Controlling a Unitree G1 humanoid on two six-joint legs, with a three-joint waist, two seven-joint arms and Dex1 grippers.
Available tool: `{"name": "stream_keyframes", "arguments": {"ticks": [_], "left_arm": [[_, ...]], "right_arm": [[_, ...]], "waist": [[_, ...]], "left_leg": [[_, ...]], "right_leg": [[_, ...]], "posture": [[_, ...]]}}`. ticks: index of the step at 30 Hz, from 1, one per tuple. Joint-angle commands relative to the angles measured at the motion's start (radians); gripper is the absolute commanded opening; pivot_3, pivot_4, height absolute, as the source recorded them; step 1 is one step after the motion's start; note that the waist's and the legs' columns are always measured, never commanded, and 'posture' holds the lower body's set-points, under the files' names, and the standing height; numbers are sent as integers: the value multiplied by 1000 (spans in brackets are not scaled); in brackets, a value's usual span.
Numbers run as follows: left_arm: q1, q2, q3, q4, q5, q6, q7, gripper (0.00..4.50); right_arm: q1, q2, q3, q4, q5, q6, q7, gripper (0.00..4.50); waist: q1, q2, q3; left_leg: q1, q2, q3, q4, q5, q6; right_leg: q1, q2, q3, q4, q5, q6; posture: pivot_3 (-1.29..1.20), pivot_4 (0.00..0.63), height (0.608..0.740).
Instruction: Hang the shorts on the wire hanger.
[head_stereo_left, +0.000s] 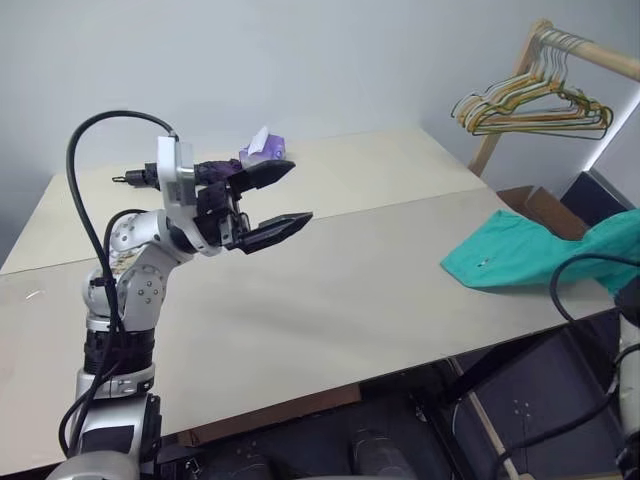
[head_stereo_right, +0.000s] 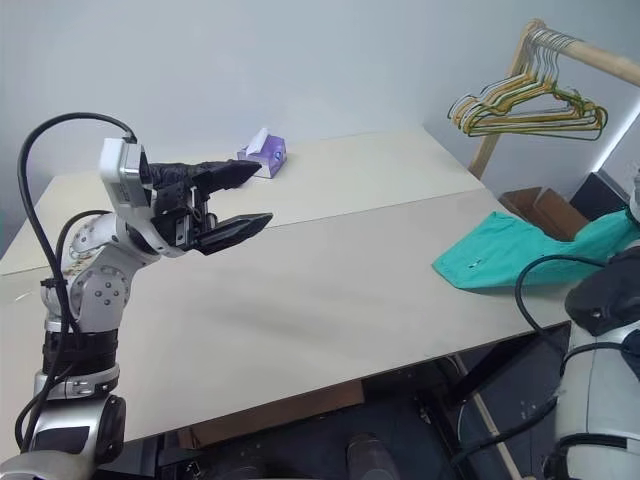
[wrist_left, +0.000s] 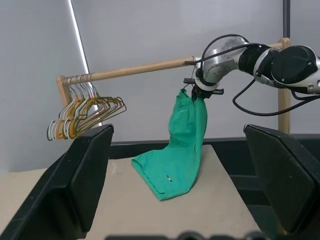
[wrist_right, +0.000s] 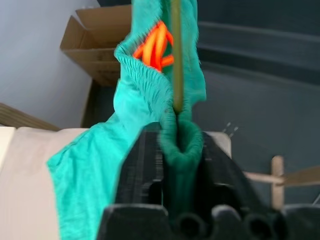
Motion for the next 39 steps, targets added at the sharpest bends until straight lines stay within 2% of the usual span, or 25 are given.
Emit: {"name": "stream_keyframes", "arguments": {"ticks": [1, 7, 15, 20, 23, 28, 31, 34, 39], "left_arm": [[-5, 4, 11, -12, -2, -17, 2, 4500], [-10, 2, 14, -10, -5, -19, 3, 4500], [-23, -2, 16, 0, -12, -19, 1, 4500], [-27, -7, 20, 2, -18, -21, 1, 4500], [-29, -7, 23, 2, -22, -19, 2, 4500], [-3, 14, 35, -15, -27, 8, 17, 4500], [16, 36, 32, -26, -19, 32, 33, 4500], [47, 56, 32, -41, -9, 45, 54, 4500], [148, 93, 35, -65, 44, 35, 91, 4500]], "right_arm": [[-8, -30, 64, -41, -11, -27, 15, 2452], [22, -21, 197, -159, -86, -11, -19, 4472], [42, 32, 438, -424, -261, 29, -21, 4491], [102, 60, 686, -515, -479, 14, -22, 4491], [132, 114, 677, -555, -472, 22, 23, 4491], [294, 197, 772, -713, -421, -4, 316, 4491], [437, 219, 797, -884, -323, -6, 552, 4491], [533, 208, 825, -974, -283, -16, 704, 4491], [598, 207, 814, -1018, -167, -57, 949, 4491]], "waist": [[1, 0, 0], [1, 0, 0], [-3, 2, 0], [-2, 2, -1], [-4, 2, -1], [1, 1, -1], [9, 1, -1], [26, 1, -1], [60, 0, 0]], "left_leg": [[0, 0, 0, 0, 0, 0], [0, 0, 0, 0, 0, 0], [1, 0, 1, 0, 0, 0], [1, 0, 1, 0, 0, 0], [1, 0, 2, 0, 0, 0], [1, 0, 1, 0, 0, 0], [0, 0, 0, 1, 0, 0], [0, 0, 0, 1, 0, 0], [1, 0, 1, 1, 0, 0]], "right_leg": [[0, 0, 0, 0, 0, 0], [0, 0, 1, 0, 0, 0], [0, 1, 2, 1, 0, 0], [0, 1, 3, 0, 0, 1], [0, 1, 4, 1, 0, 1], [0, 1, 3, 0, 1, 2], [0, 1, 3, 0, 1, 2], [0, 1, 2, 0, 1, 2], [1, 1, 3, 0, 1, 3]], "posture": [[-97, 0, 740], [-99, 0, 740], [-105, 0, 740], [-107, 0, 740], [-100, 0, 740], [-69, 0, 740], [-34, 0, 740], [10, 0, 740], [47, 0, 740]]}}
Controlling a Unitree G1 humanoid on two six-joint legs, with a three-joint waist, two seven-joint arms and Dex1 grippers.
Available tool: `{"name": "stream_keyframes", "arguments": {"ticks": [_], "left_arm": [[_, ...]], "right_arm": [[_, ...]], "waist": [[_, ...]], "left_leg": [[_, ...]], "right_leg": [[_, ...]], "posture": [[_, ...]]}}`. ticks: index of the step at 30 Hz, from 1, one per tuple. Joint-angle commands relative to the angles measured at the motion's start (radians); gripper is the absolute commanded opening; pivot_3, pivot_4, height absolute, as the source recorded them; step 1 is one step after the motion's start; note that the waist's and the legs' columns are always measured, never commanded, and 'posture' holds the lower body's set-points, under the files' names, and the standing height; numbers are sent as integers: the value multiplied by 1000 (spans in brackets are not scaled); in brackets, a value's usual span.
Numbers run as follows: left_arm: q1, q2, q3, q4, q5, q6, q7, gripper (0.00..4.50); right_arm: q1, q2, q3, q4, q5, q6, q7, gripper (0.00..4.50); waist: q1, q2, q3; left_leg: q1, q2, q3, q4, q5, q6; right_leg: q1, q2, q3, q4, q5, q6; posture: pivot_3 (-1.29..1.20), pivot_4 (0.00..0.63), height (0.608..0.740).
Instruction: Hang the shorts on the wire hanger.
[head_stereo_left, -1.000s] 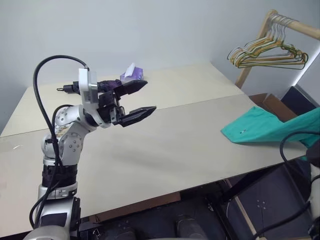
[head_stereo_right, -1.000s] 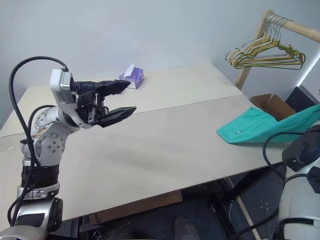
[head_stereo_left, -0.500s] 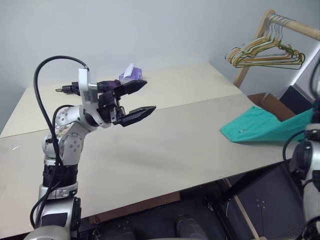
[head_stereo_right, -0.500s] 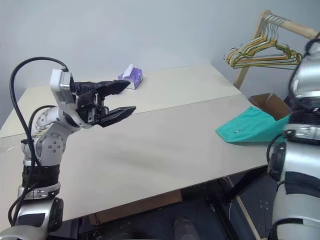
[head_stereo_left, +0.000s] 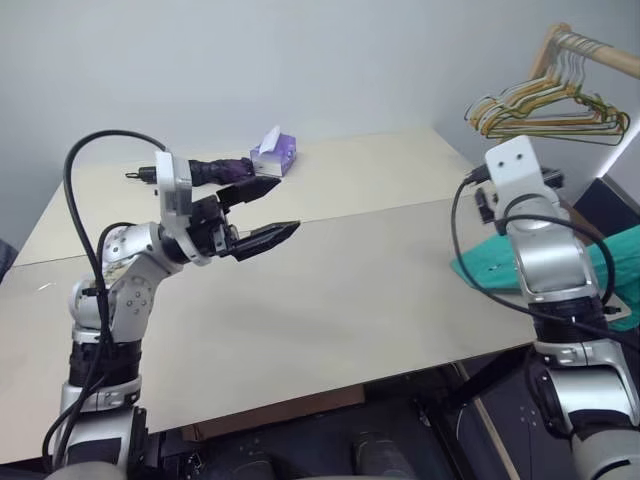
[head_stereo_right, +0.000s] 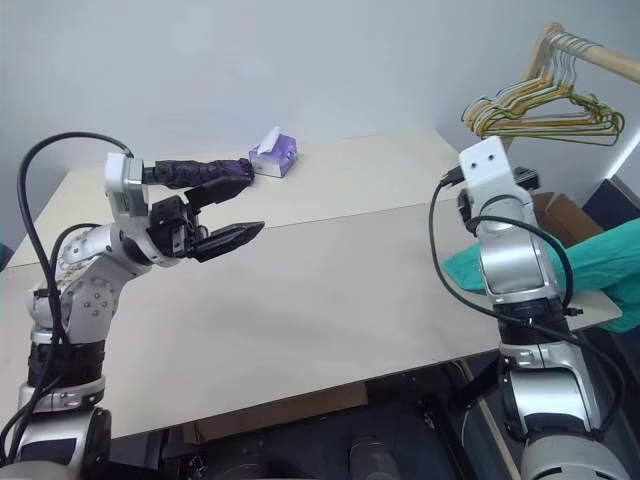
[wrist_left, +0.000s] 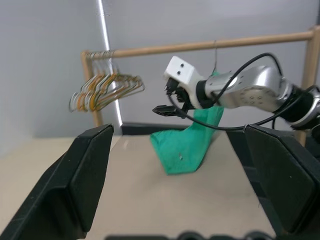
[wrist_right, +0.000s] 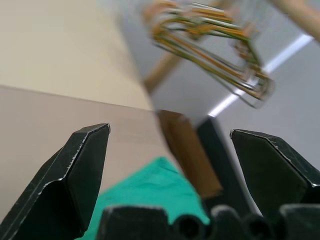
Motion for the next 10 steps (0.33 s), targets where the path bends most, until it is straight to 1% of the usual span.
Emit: {"name": "stream_keyframes", "arguments": {"ticks": [1, 4, 9, 10], "left_arm": [[59, 29, 21, -32, 41, -16, 32, 4500], [118, 55, 21, -30, 90, -34, 50, 4500], [145, 71, 33, -34, 111, -38, 73, 4500], [146, 74, 33, -33, 116, -37, 78, 4500]], "right_arm": [[7, -36, -13, -69, 77, -71, 184, 4491], [67, -114, 60, -109, 81, -161, 356, 4491], [146, -187, 144, -165, 67, -224, 522, 4491], [156, -190, 161, -168, 55, -232, 534, 4491]], "waist": [[19, 0, 0], [51, -2, 1], [109, -6, 1], [109, -6, 1]], "left_leg": [[0, 0, 0, 0, 0, 0], [0, 0, 0, 0, 0, 0], [-1, 0, 1, 0, 0, 0], [-1, 0, 1, 0, 0, 0]], "right_leg": [[0, 0, 0, 0, 0, 0], [0, 0, 0, 0, 0, 0], [-1, 0, -2, -1, 0, 0], [-1, 0, -2, -1, 0, 0]], "posture": [[60, 0, 740], [82, 0, 740], [121, 0, 740], [121, 0, 740]]}}
